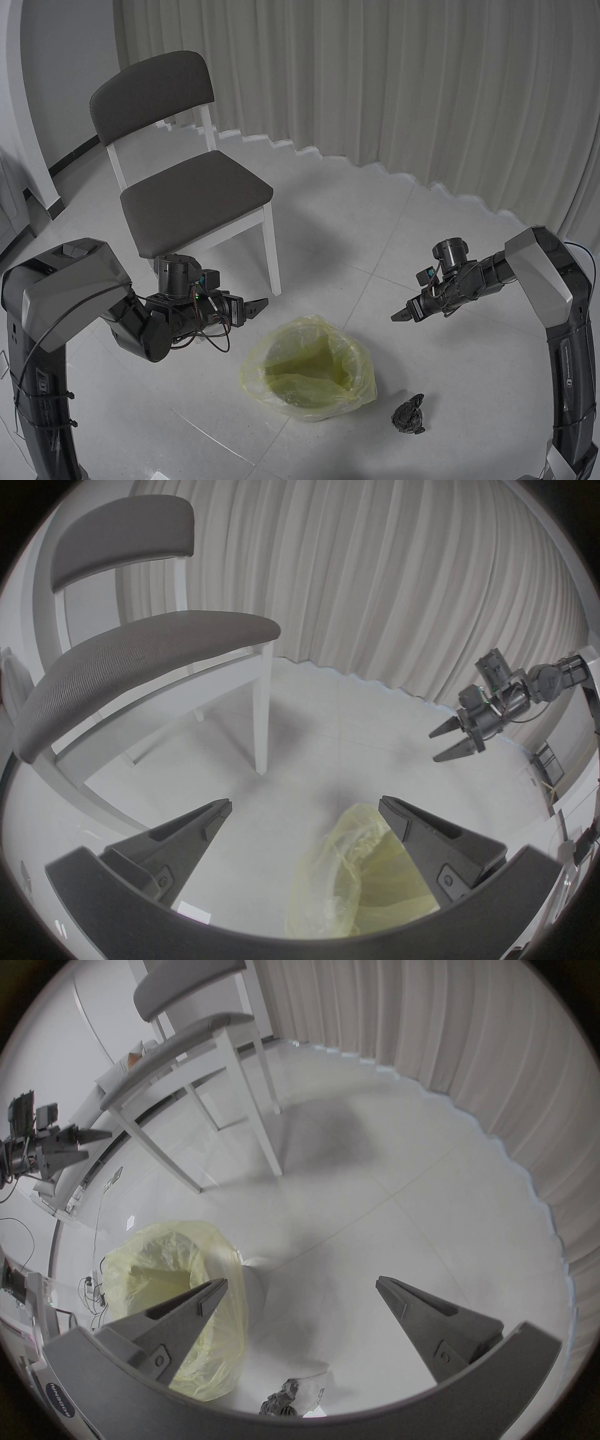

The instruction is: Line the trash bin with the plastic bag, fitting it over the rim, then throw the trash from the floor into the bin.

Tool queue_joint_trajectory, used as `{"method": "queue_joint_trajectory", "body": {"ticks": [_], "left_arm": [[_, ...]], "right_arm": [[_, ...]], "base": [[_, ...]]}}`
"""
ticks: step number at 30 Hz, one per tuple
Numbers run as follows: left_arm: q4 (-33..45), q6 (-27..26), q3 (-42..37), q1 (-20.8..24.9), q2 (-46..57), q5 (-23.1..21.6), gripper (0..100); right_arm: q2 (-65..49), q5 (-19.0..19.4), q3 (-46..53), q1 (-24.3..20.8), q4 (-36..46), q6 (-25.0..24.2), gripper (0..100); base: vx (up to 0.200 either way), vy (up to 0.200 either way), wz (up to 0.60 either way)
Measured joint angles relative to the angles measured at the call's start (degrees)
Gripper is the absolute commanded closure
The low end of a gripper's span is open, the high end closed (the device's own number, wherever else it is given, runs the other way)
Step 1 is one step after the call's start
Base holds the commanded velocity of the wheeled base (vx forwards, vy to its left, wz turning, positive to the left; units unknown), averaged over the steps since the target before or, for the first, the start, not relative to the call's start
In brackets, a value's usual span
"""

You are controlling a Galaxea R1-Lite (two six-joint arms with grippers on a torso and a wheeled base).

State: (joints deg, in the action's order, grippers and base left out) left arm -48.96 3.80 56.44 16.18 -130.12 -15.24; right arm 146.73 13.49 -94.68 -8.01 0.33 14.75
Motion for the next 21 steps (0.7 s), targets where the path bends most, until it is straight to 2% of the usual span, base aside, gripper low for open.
{"method": "queue_joint_trajectory", "body": {"ticks": [3,10,18,21], "left_arm": [[-1.3,0.7,-0.4,0.1,-0.2,0.1,0],[-3.7,3.7,-0.9,0.2,-0.7,0.2,0],[-5.9,4.8,-3.0,0.7,-0.4,1.3,0],[-6.1,4.8,-3.7,1.0,-0.4,1.7,0]], "right_arm": [[0.0,0.1,0.4,0.4,0.0,0.6,0],[2.6,0.0,-1.0,0.9,-0.1,1.4,0],[9.5,-1.0,-8.9,2.2,0.6,1.8,0],[12.2,-1.4,-12.8,2.6,4.2,1.8,0]], "base": [[-0.200,0.000,0.00],[0.000,0.000,0.00],[0.000,0.000,0.00],[0.000,0.000,0.00]]}}
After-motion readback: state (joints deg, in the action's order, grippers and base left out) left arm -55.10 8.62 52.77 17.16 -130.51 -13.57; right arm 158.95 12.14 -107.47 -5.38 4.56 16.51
